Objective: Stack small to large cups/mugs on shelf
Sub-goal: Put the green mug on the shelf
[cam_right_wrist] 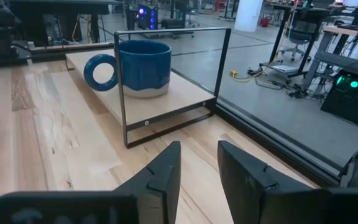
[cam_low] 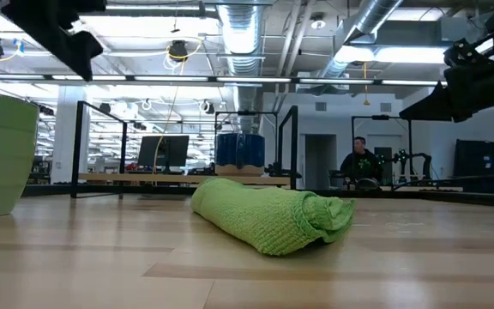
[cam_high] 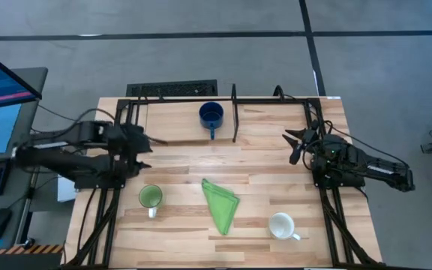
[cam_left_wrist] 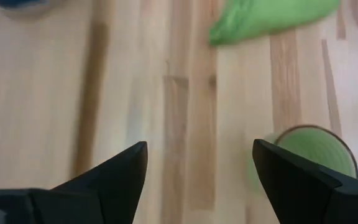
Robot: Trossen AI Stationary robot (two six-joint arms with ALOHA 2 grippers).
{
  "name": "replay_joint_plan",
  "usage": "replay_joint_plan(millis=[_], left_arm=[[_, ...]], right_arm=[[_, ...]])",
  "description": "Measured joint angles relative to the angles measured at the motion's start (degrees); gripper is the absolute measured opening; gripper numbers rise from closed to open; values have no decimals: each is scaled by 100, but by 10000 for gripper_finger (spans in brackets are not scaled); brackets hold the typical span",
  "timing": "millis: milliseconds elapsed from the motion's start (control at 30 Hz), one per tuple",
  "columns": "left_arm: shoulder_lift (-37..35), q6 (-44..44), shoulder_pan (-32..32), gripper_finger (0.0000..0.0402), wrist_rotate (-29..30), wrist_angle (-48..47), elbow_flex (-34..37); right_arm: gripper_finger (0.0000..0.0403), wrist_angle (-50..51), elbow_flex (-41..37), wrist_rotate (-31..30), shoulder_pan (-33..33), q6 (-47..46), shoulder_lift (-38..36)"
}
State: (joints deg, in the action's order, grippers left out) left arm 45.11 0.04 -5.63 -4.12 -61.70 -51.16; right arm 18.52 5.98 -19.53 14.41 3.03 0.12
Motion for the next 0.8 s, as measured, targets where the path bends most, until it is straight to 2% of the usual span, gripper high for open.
replay_joint_plan(millis=[200,400,567,800], left_arm=[[595,-1285,1315,283,538,-104,-2],[1133,-2328,2406,283,1346,-215,-2],[1594,-3068,2826,283,1392,-227,-2],[2153,-3463,2983,283,1294,-243,-2]], right_arm=[[127,4,2,0,-2,11,2],[127,5,1,-2,-2,46,2],[127,5,2,-2,0,28,2],[127,5,0,-2,-2,2,2]])
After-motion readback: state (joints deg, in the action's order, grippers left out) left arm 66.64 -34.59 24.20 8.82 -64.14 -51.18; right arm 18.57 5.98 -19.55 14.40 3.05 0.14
